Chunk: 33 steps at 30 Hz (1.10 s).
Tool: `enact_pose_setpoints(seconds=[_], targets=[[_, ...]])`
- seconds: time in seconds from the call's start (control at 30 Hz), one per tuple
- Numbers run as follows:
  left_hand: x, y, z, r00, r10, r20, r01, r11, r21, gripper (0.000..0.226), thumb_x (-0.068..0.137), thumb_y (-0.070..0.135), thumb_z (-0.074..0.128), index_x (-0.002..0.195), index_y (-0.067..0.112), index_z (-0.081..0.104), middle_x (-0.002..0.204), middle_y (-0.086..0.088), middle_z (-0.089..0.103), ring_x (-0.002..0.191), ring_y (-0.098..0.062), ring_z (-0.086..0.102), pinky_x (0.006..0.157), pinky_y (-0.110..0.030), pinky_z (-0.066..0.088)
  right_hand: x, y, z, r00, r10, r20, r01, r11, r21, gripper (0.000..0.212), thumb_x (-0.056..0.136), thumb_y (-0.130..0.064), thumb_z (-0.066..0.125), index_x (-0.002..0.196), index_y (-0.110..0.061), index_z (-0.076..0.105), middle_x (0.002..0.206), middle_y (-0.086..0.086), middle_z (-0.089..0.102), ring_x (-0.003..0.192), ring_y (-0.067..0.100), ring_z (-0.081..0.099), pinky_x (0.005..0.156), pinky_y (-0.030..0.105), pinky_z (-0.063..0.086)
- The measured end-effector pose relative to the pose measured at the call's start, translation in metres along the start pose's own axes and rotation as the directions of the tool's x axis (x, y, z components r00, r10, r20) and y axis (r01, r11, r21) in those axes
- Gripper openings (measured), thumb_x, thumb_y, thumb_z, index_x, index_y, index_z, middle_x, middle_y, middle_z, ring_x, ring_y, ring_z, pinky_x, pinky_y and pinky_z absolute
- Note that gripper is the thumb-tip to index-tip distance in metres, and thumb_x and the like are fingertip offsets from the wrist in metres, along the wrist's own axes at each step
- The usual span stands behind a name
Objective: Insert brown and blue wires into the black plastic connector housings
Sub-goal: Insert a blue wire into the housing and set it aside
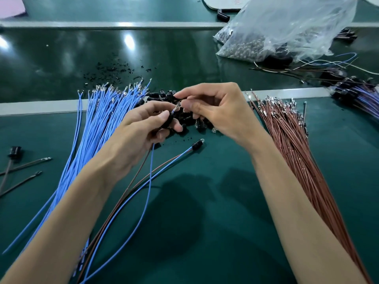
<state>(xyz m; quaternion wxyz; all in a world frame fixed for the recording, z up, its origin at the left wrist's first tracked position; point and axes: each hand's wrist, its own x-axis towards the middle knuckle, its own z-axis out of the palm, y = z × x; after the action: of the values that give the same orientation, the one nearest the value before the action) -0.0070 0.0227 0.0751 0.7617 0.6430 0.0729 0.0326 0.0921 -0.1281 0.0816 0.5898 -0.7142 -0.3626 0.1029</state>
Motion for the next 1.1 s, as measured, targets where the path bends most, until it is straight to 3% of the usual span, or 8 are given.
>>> enact_pose_setpoints(seconds=[0.1, 0.2, 0.3, 0.4, 0.6, 0.83, 0.97, 1.1], targets=[[-0.002, 0.0, -0.001, 0.999, 0.021, 0.024, -0.023, 0.997, 0.076, 0.019, 0.098, 0.01, 0.04, 0.102, 0.016, 0.058, 0.069, 0.0, 0.068, 0.055, -0.008, 0.041, 0.057, -0.018, 0.033, -0.001, -0.006, -0.002, 0.997, -0.059, 0.043, 0.063, 0.993, -0.102, 0.017, 0.082, -0.007, 0.073, 0.098, -0.011, 0.073, 0.078, -0.001, 0.067, 0.061, 0.004, 0.058, 0.064, 0.017, 0.048], [-0.004, 0.001, -0.001, 0.999, 0.016, 0.047, -0.025, 0.982, 0.186, 0.018, 0.094, 0.017, 0.045, 0.107, 0.018, 0.057, 0.074, 0.001, 0.071, 0.067, -0.014, 0.046, 0.061, -0.017, 0.038, -0.001, -0.008, 0.002, 0.991, -0.092, 0.096, 0.113, 0.965, -0.237, 0.008, 0.078, -0.009, 0.077, 0.085, -0.006, 0.075, 0.084, 0.013, 0.065, 0.062, 0.023, 0.058, 0.059, 0.03, 0.048], [-0.004, 0.001, 0.0, 0.999, -0.009, 0.044, -0.002, 0.972, 0.235, 0.019, 0.099, 0.012, 0.041, 0.108, 0.018, 0.057, 0.075, 0.0, 0.072, 0.06, -0.01, 0.043, 0.061, -0.017, 0.039, 0.001, -0.005, 0.006, 0.988, -0.088, 0.124, 0.122, 0.946, -0.3, 0.008, 0.079, -0.009, 0.076, 0.081, -0.003, 0.072, 0.08, 0.012, 0.063, 0.061, 0.023, 0.054, 0.056, 0.023, 0.041], [-0.004, 0.002, -0.001, 1.0, -0.008, 0.025, 0.001, 0.969, 0.247, 0.02, 0.099, 0.012, 0.041, 0.109, 0.018, 0.057, 0.074, 0.0, 0.071, 0.057, -0.009, 0.04, 0.061, -0.02, 0.037, 0.0, -0.002, 0.008, 0.989, -0.093, 0.117, 0.123, 0.953, -0.277, 0.007, 0.081, -0.007, 0.074, 0.085, -0.002, 0.072, 0.081, 0.009, 0.064, 0.063, 0.019, 0.057, 0.06, 0.025, 0.045], [-0.003, 0.004, -0.006, 0.999, -0.017, 0.034, 0.008, 0.967, 0.253, 0.019, 0.098, 0.016, 0.042, 0.111, 0.016, 0.057, 0.073, -0.002, 0.07, 0.062, -0.015, 0.039, 0.062, -0.026, 0.032, -0.001, 0.001, 0.015, 0.993, -0.08, 0.083, 0.092, 0.985, -0.147, 0.006, 0.081, -0.005, 0.073, 0.086, -0.006, 0.073, 0.08, 0.006, 0.065, 0.061, 0.005, 0.058, 0.062, 0.016, 0.046], [-0.004, 0.006, -0.01, 0.994, -0.026, 0.108, -0.002, 0.968, 0.252, 0.033, 0.084, 0.031, 0.048, 0.112, 0.017, 0.057, 0.07, -0.002, 0.068, 0.055, -0.01, 0.037, 0.059, -0.023, 0.032, -0.002, 0.004, 0.015, 0.996, -0.016, 0.088, 0.022, 0.997, -0.07, 0.014, 0.085, -0.008, 0.069, 0.08, -0.019, 0.065, 0.074, 0.021, 0.065, 0.062, 0.016, 0.057, 0.065, 0.042, 0.052], [-0.004, 0.006, -0.011, 0.992, -0.037, 0.119, 0.002, 0.959, 0.283, 0.029, 0.091, 0.026, 0.046, 0.113, 0.01, 0.058, 0.07, 0.0, 0.065, 0.056, -0.01, 0.037, 0.058, -0.02, 0.032, -0.003, 0.002, 0.014, 0.993, 0.013, 0.117, -0.004, 0.997, -0.073, 0.013, 0.088, -0.006, 0.066, 0.081, -0.017, 0.062, 0.072, 0.021, 0.063, 0.061, 0.012, 0.055, 0.063, 0.036, 0.05], [-0.004, 0.006, -0.01, 0.995, -0.031, 0.092, -0.004, 0.932, 0.362, 0.022, 0.099, 0.017, 0.041, 0.101, 0.008, 0.061, 0.066, 0.003, 0.06, 0.053, -0.006, 0.039, 0.054, -0.013, 0.034, -0.002, 0.0, 0.014, 0.991, 0.025, 0.134, -0.013, 0.996, -0.087, 0.009, 0.089, -0.003, 0.064, 0.084, -0.01, 0.061, 0.066, -0.005, 0.056, 0.056, 0.006, 0.051, 0.059, 0.018, 0.045]])
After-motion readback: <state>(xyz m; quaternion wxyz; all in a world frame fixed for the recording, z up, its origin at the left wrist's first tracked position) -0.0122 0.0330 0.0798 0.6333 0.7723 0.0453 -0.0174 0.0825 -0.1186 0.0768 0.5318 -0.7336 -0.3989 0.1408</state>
